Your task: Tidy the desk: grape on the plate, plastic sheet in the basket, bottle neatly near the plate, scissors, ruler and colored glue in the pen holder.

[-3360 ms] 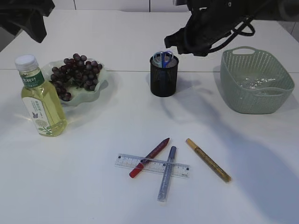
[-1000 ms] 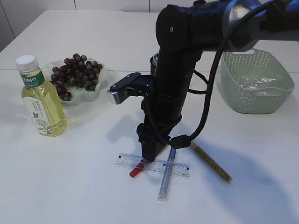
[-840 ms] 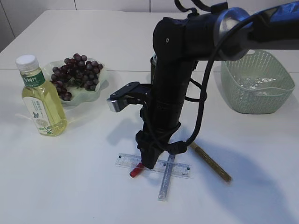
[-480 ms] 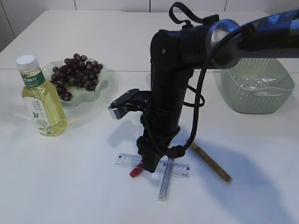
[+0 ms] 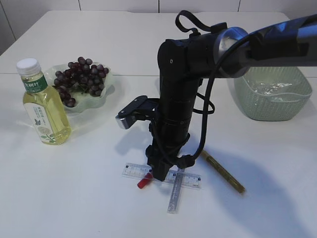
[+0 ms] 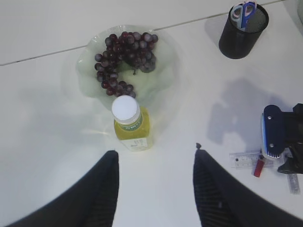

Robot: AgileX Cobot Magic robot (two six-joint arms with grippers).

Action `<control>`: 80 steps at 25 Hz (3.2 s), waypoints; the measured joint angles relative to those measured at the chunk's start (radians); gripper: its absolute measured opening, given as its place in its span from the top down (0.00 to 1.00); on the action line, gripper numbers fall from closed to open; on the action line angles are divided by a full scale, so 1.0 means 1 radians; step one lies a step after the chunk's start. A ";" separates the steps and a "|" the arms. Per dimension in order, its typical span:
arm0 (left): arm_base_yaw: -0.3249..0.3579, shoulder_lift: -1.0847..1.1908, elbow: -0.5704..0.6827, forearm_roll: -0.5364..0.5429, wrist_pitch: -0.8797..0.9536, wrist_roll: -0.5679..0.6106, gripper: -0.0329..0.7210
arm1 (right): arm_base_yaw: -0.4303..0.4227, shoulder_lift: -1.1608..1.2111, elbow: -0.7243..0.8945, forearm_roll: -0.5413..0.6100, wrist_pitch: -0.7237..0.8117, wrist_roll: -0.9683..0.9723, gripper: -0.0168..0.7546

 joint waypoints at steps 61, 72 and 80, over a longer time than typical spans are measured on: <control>0.000 0.000 0.000 0.078 0.000 0.000 0.46 | 0.000 0.085 -0.021 -0.034 -0.026 -0.006 0.53; 0.000 0.000 0.000 0.078 0.000 0.000 0.46 | 0.000 0.091 -0.042 -0.034 0.020 -0.003 0.64; 0.000 0.000 0.000 0.078 0.000 0.000 0.46 | 0.000 0.095 -0.149 0.005 0.057 0.028 0.64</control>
